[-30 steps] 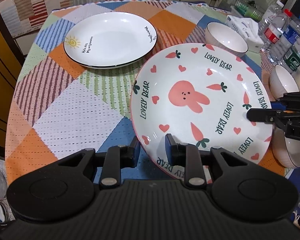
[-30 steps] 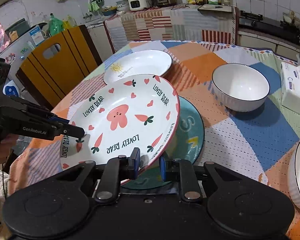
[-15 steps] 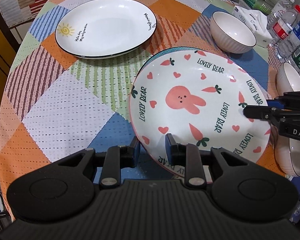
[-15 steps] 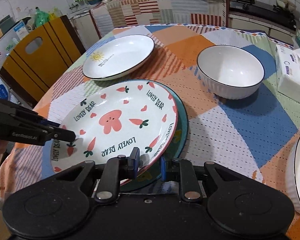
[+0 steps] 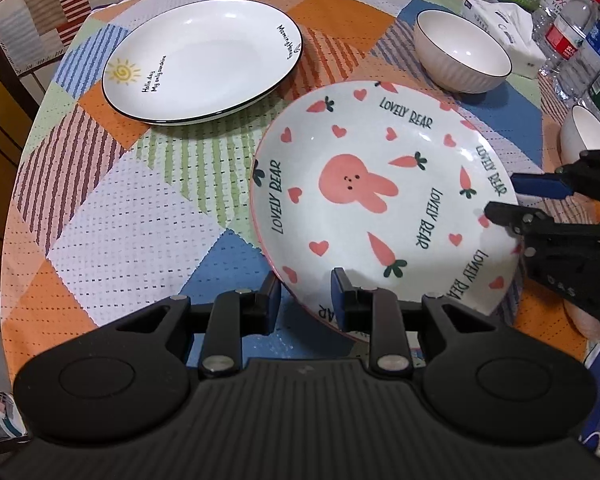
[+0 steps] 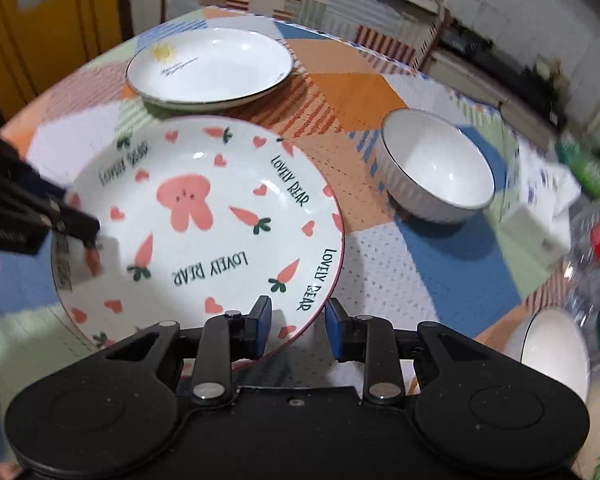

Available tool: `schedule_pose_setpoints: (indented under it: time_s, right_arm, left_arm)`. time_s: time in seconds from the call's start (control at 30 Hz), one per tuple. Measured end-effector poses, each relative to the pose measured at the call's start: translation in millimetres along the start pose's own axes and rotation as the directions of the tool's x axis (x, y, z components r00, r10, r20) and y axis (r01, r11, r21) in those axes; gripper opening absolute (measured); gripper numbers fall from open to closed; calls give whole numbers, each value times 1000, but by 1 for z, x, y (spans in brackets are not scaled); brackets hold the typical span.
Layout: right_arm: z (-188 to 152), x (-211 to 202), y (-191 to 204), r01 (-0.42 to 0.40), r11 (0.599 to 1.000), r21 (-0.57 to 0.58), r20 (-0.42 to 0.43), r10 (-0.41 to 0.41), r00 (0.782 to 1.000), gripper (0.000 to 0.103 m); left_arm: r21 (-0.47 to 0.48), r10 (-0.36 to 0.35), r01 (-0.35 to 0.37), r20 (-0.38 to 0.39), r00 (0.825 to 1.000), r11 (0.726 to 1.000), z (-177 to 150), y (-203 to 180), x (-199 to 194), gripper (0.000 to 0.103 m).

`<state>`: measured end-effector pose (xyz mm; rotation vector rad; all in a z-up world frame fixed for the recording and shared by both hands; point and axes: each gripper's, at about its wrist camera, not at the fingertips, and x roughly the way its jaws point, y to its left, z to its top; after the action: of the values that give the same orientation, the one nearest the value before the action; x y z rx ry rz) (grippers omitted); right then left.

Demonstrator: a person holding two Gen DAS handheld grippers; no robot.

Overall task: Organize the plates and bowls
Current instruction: 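Lower the bunny plate onto the Egg plate and open both grippers, then grasp the rim of the white sun plate with both grippers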

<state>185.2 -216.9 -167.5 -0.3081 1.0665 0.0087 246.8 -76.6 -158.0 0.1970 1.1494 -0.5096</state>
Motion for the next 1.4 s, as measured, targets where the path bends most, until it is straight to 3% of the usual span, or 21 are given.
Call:
schedule_pose_setpoints:
  time_s: [0.2,0.37,0.57,0.73,0.77,0.87,0.93,1.07,1.17,1.4]
  right_arm:
    - [1,-3,-9,2,999,44,14,-2,1000,33]
    - [15,-31,-19,-82,995,60,83,77,994,33]
    - [41,-67,-24,-169,986,-7,158,168,973,35]
    - [66,-85,-30,-216,974,-63,202,225,953,52]
    - [72,-87,-32,-226,972,-67,205,235,950,54]
    - [92,-88,-39,-264,962,-74,214,274,938,60]
    - [105,-86,-43,-287,955,-75,212,296,931,62]
    - [125,-79,-50,-332,941,-70,228,339,913,63]
    - [137,-63,-52,-346,936,-66,238,351,905,68]
    - [157,14,-60,-415,903,113,209,387,898,69]
  left_arm:
    - [-2,-45,45,11,999,999,-2,7,-11,25]
    - [18,-64,64,9,998,998,2,14,-31,25]
    - [34,-64,64,13,998,997,14,35,-62,28]
    - [-11,-55,55,32,998,998,27,67,-79,36]
    - [-14,-47,48,37,998,999,30,73,-81,40]
    - [-7,0,1,45,999,1000,40,87,-85,42]
    - [10,22,-23,52,998,1000,47,95,-89,45]
    - [19,30,-32,102,994,999,60,111,-96,65]
    - [15,35,-38,152,988,999,68,120,-93,74]
    - [-31,37,-32,175,984,999,90,151,-45,74]
